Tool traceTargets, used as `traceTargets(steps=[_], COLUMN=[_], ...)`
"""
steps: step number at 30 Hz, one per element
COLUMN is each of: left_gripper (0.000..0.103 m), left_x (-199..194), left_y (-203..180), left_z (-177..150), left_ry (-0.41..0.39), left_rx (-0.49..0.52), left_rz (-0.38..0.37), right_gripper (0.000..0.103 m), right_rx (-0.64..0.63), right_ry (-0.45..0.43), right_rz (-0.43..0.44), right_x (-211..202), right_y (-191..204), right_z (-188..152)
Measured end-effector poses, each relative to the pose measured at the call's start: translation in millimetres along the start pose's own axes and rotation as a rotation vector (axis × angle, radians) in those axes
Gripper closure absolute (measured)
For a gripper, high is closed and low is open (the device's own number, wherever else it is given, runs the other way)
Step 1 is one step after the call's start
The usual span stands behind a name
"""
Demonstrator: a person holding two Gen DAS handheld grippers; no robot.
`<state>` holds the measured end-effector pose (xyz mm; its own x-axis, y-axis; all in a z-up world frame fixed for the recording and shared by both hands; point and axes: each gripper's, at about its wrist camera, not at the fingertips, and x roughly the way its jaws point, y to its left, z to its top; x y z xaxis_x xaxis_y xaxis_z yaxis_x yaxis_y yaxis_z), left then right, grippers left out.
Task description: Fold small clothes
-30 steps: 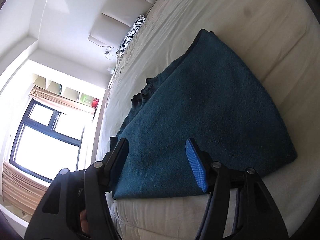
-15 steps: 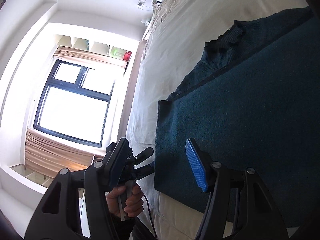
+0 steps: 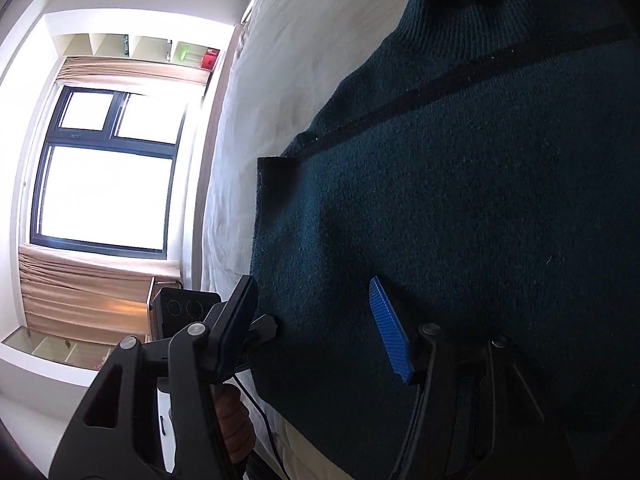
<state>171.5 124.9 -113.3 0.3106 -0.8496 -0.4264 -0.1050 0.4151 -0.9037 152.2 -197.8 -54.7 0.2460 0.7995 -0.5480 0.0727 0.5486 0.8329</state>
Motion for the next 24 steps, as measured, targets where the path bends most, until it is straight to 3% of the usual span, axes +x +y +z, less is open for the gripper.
traceTargets(steps=[4,8,13,19,20,24], left_gripper=[0.086,0.086,0.086,0.086,0.086,0.086], left_x=[-1,1,25,97,113,178], left_y=[-17,-50,-103,-166,-173,-180], left_z=[0,-3,-12,-34,-38,-56], left_ry=[-0.002,0.000,0.028,0.113,0.129,0.210], left_rx=[0.005,0.064,0.143,0.241,0.252,0.230], left_rz=[-0.035,-0.024,-0.023,-0.030,-0.028,-0.053], right_gripper=[0.047,0.046,0.045,0.036,0.032,0.031], right_rx=[0.074,0.141,0.143,0.169,0.177,0.221], right_ry=[-0.021,-0.062,-0.133,-0.245,-0.258,-0.280], right_rz=[0.120,0.222,0.258,0.307,0.306,0.298], right_x=[-5,-27,-75,-149,-160,-194], right_y=[-20,-36,-51,-83,-90,-124], right_z=[4,5,8,13,13,13])
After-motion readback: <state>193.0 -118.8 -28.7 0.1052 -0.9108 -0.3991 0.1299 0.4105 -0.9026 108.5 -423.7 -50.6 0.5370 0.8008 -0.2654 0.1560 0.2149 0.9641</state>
